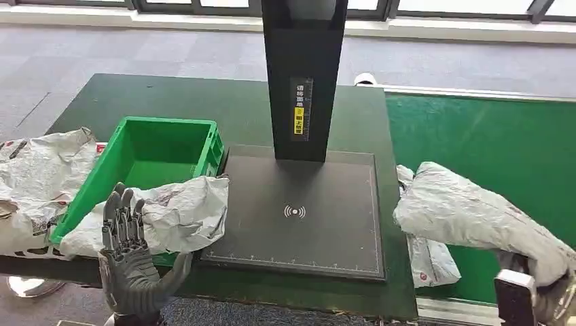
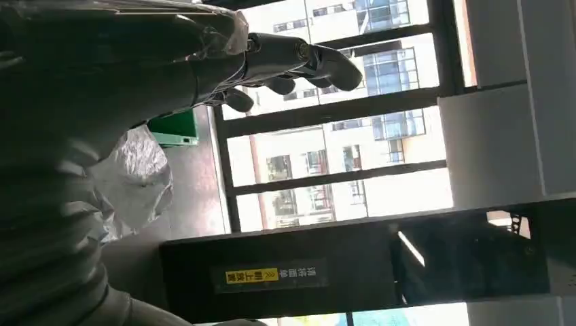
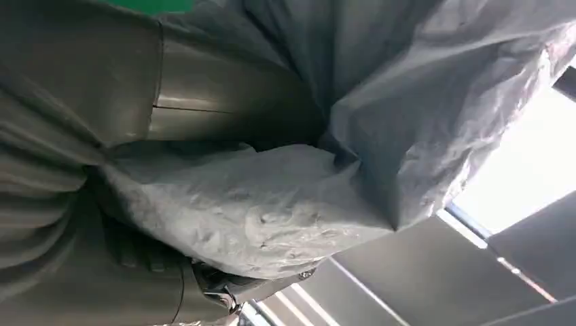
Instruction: Moved the parcel from conveyor to table for the left to box.
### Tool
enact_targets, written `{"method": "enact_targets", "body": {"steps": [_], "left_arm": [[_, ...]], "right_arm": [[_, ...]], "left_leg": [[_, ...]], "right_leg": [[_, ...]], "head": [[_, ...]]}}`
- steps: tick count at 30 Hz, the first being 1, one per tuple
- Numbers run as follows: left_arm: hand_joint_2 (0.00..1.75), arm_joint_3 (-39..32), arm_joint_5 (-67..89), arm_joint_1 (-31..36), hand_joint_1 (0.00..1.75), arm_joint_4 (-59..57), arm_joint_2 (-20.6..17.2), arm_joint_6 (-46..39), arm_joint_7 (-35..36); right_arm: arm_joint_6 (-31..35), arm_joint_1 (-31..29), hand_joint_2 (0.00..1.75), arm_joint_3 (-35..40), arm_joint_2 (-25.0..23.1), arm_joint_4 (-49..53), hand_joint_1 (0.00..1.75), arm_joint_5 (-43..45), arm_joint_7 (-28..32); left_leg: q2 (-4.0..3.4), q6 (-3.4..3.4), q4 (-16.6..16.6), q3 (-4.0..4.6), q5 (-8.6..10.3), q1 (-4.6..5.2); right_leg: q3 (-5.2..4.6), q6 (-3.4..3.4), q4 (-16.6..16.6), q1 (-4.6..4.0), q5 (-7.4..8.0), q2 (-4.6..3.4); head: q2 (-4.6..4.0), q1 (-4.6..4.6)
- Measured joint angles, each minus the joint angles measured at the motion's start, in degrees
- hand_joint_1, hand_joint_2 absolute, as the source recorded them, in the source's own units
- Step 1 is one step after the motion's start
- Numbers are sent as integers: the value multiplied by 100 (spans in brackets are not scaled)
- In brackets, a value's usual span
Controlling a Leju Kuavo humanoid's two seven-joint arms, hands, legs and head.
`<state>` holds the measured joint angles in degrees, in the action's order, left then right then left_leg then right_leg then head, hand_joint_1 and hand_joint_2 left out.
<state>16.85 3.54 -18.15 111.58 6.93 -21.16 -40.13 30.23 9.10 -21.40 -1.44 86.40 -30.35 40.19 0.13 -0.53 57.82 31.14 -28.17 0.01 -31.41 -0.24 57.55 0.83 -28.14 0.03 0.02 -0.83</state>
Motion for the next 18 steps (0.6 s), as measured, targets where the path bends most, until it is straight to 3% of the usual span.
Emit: {"method": "enact_targets", "body": {"steps": [8, 10, 11, 14, 18], "left_arm": [[175, 7, 0, 0, 0, 0, -9, 18, 0], [175, 9, 0, 2, 0, -2, -9, 74, 0], [175, 9, 0, 7, 0, -7, -9, 109, 0], [175, 11, -2, 65, 0, -55, -9, 265, 0], [175, 11, -52, 207, 0, -188, -7, 625, 2]], "right_arm": [[55, 31, 175, 321, -2, 140, 175, -147, 0], [74, 21, 175, 468, -2, 135, 175, -432, -2], [110, -10, 175, 595, -15, 114, 175, -653, -15], [343, -298, 175, 1155, -116, -204, 175, -1663, -234], [859, -787, 175, 1889, -253, -1011, 175, -2188, -631]], "left_leg": [[2, 0, 0, 3, 0, 0], [2, 0, 0, 11, 0, 0], [1, -1, -1, 59, -1, 0], [-26, -8, -3, 43, -7, -4], [-24, -16, -3, -2, 20, -8]], "right_leg": [[1, 0, 0, 0, 0, 2], [2, 0, 0, 0, 0, 2], [4, 0, 0, -1, 0, 2], [1, 2, 0, -4, -1, -23], [-9, 7, 3, -7, 15, -23]], "head": [[0, 0], [0, 0], [0, -2], [0, 0], [0, 0]]}}
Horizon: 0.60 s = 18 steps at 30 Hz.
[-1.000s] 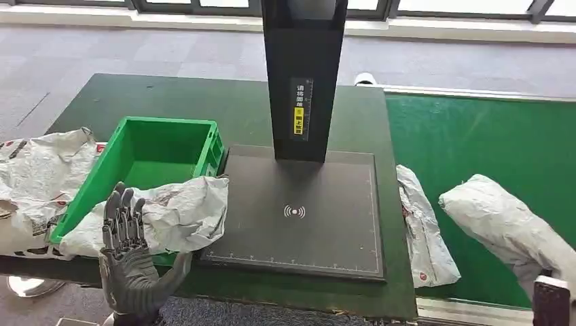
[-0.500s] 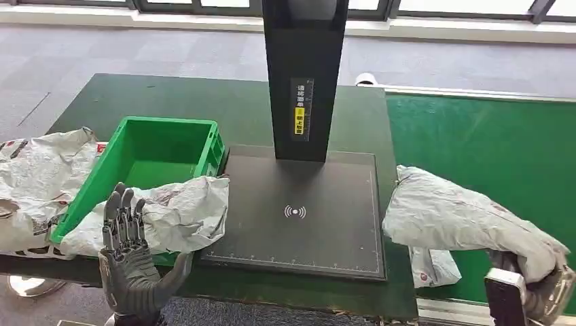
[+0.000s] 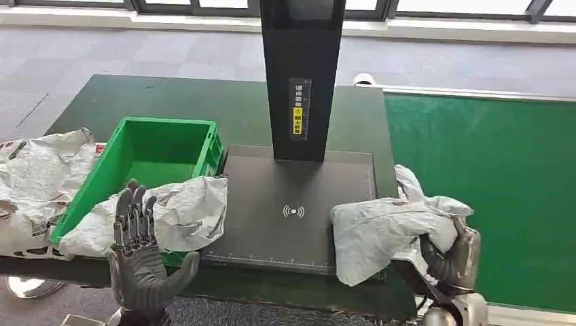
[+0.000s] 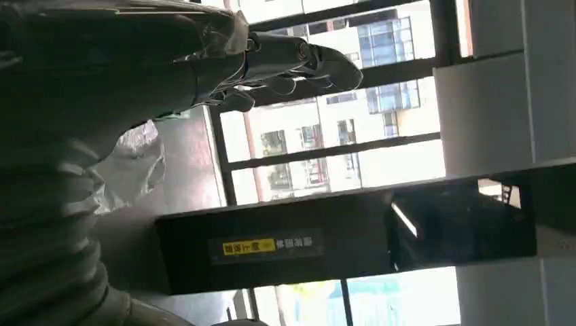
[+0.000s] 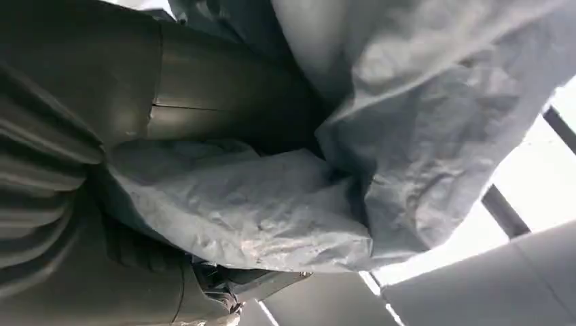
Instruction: Moved the parcel from conveyor to table for the left to box.
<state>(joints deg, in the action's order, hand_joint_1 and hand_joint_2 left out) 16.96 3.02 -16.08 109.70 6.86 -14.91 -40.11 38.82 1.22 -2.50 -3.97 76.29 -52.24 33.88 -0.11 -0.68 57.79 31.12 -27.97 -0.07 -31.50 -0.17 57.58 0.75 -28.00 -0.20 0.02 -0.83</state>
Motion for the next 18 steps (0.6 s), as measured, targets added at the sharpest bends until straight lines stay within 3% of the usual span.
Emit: {"method": "enact_targets", "body": {"steps": [17, 18], "left_arm": [[175, -2, -35, 310, 0, -497, 122, 258, 0], [175, -2, -35, 312, 0, -512, 122, 256, 0]], "right_arm": [[120, -1162, 175, 598, -409, -2255, 175, -262, 238], [125, -1200, 175, 600, -440, -2349, 141, -282, 236]], "left_leg": [[9, -1, 1, 4, 4, 0], [9, -1, 1, 4, 4, -2]], "right_leg": [[0, -1, 1, -3, 7, 4], [0, 0, 2, -5, 7, 3]], "head": [[0, 0], [0, 0]]}}
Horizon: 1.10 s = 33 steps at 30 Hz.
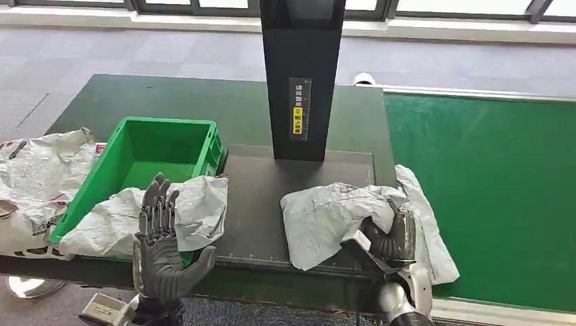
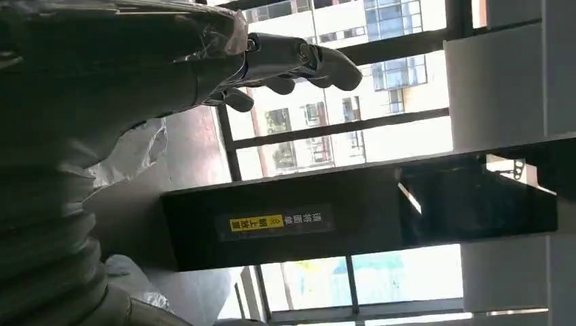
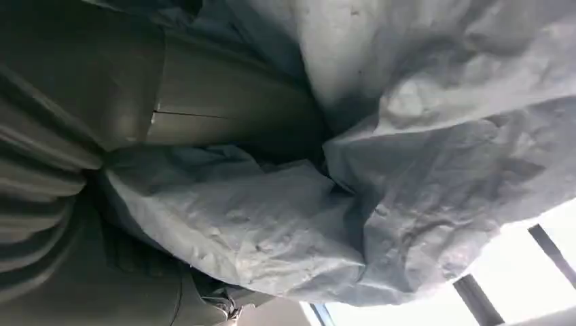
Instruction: Moved the parcel from conveyor to table for the left to box.
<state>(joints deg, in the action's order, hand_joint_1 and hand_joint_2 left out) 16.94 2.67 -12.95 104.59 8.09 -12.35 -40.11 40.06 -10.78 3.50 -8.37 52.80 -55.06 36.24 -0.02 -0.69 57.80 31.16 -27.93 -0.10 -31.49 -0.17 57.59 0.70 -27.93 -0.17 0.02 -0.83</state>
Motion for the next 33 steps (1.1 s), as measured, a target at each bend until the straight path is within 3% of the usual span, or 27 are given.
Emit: {"method": "enact_targets", "body": {"steps": [1, 7, 8, 9, 10, 11, 12, 13, 20, 21, 33], "left_arm": [[175, 0, 2, 2, 0, -13, 0, 0, 0], [175, 0, 85, 6, 0, -76, 0, -55, 0], [175, 0, 85, 6, 0, -81, 2, -63, 0], [175, 2, 85, 6, 0, -81, 2, -79, 0], [175, 0, 85, 5, 0, -81, 2, -85, 0], [175, 0, 85, 5, 0, -81, 2, -87, 0], [175, 0, 87, 5, 0, -83, 2, -101, 0], [175, 0, 92, 5, 0, -83, 4, -120, 0], [175, 0, 214, -29, 0, -48, 37, -370, 0], [0, 0, 232, -50, 0, -20, 42, -413, 0], [0, -70, 498, -292, 0, 289, 44, -654, 0]], "right_arm": [[2, -34, 175, 2, -24, -81, 134, -13, 0], [4, -222, 175, 287, -221, -514, 133, -68, -107], [0, -243, 175, 330, -243, -553, 115, -68, -111], [-2, -255, 175, 371, -264, -588, 84, -68, -120], [-2, -265, 175, 395, -280, -616, 42, -68, -122], [-24, -281, 175, 404, -297, -645, 42, -48, -125], [-64, -312, 175, 437, -310, -680, 7, 22, -131], [-114, -348, 175, 474, -319, -706, 0, 88, -127], [-328, -540, 175, 975, -413, -730, 0, 216, -293], [-389, -531, 175, 1054, -420, -664, 0, 269, -310], [-1487, -97, 175, 1598, -334, 844, 0, 888, -511]], "left_leg": [[0, 0, 0, 0, 0, -3], [-2, 0, 0, -1, 0, -4], [-2, 0, 0, -1, 0, -4], [-1, -1, 0, -1, 0, -4], [1, -1, 0, 0, 1, -4], [1, -1, 0, 1, 1, -4], [0, -1, 0, 2, 1, -4], [-1, -1, 0, 1, 1, -4], [-2, -3, 0, 1, 3, -4], [-2, -3, 0, 1, 3, -5], [-1, -3, 0, 2, 2, -5]], "right_leg": [[0, 0, 0, 0, 0, 0], [-1, 0, 0, -2, 0, -2], [-1, 0, 0, -2, 0, -2], [0, 0, 0, -2, 0, 0], [0, 0, 0, -2, 0, 2], [0, 0, 0, -2, 0, 2], [0, 0, 0, -2, 1, 1], [0, 1, 0, -2, 1, 0], [0, 2, 0, -3, 2, -1], [-1, 2, 0, -3, 2, -1], [-3, 2, -1, -2, 1, 0]], "head": [[0, 0], [0, 0], [0, 0], [0, 0], [0, 0], [0, 0], [0, 0], [0, 0], [0, 0], [0, 0], [0, 0]]}}
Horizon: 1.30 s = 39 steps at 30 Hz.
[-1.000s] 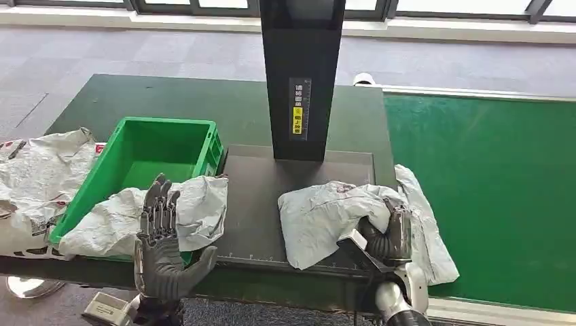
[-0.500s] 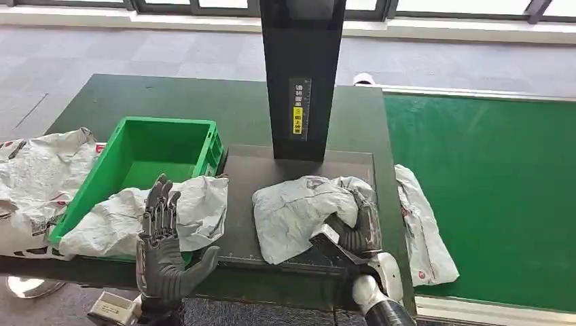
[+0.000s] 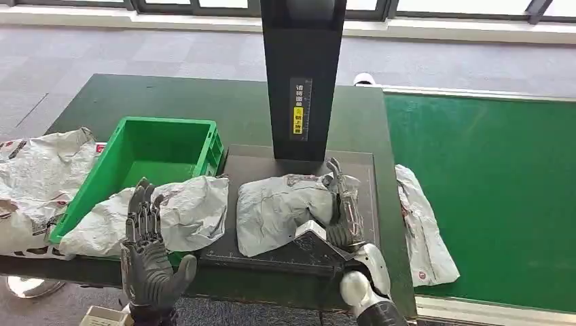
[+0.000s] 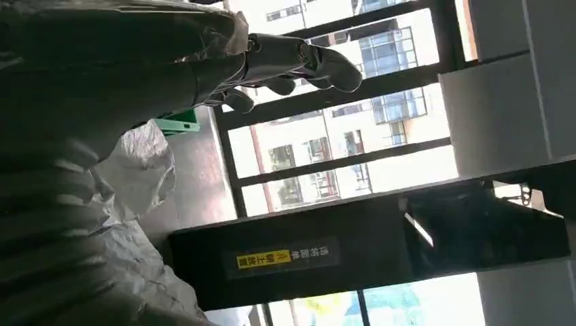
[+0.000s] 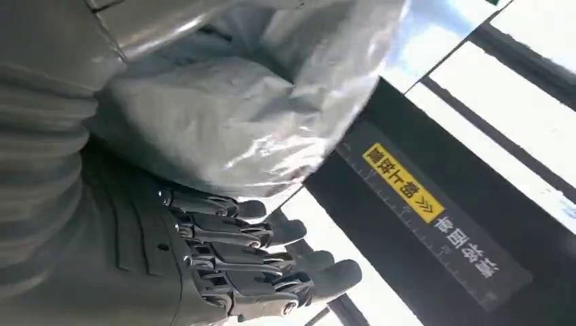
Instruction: Moved the parcel from conveyor to table for the left to box.
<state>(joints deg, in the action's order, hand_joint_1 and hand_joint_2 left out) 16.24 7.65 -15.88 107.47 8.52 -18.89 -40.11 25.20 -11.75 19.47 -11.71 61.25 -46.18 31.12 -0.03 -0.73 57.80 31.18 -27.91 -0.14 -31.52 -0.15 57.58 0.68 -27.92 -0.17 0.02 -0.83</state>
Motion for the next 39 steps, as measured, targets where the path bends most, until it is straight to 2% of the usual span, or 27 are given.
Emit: {"method": "enact_targets", "body": {"steps": [9, 12, 19, 25, 29, 32, 36, 39], "left_arm": [[0, -168, 146, -191, 0, 223, 0, -15, 0], [0, -229, 427, -261, 0, 210, 28, 107, 0], [0, -256, 1837, -151, 0, -252, 335, -138, 256], [0, -208, 2109, 48, 0, -659, 538, -420, 421], [0, -30, 2536, 405, 0, -1190, 575, -465, 776], [0, 129, 3096, 816, 0, -1802, 575, -470, 1052], [0, 509, 4408, 1609, 0, -3053, 605, -535, 1665], [0, 962, 5211, 2176, 0, -4126, 656, -942, 2055]], "right_arm": [[-522, 701, 175, 0, 315, 1152, 0, 68, -83], [-671, 874, 175, -61, 382, 1540, 0, 351, 170], [-541, 1135, 175, -177, 420, 2343, 0, 995, 855], [-265, 1304, 175, -177, 437, 2873, 0, 1304, 876], [199, 1610, 175, -177, 518, 3362, 0, 1635, 892], [280, 1854, 175, -166, 555, 3656, 0, 1582, 894], [322, 1905, 175, -116, 568, 3789, 0, 1475, 894], [217, 1886, 175, -96, 568, 3792, 0, 1493, 894]], "left_leg": [[1, 1, 0, 1, -2, 0], [1, 1, 0, 1, -2, 0], [1, 2, 4, -1, -1, 2], [-2, 2, 6, -5, -1, 1], [8, 2, 6, -3, -1, 1], [2, 2, 6, -3, -1, 2], [2, 2, 7, -5, 3, 2], [-5, 4, 8, -6, 7, 3]], "right_leg": [[-1, 0, -2, 0, 0, 0], [-1, 0, -3, 0, 0, 1], [1, -2, -4, 2, 1, 1], [-1, -1, -4, 2, 4, 0], [4, -1, -4, 1, 4, 10], [0, -1, -4, 2, 5, 6], [3, -5, -5, 2, 12, 5], [2, -8, -4, 4, 22, -2]], "head": [[0, 0], [0, 0], [0, 0], [0, 0], [0, 0], [0, -2], [0, -2], [0, -4]]}}
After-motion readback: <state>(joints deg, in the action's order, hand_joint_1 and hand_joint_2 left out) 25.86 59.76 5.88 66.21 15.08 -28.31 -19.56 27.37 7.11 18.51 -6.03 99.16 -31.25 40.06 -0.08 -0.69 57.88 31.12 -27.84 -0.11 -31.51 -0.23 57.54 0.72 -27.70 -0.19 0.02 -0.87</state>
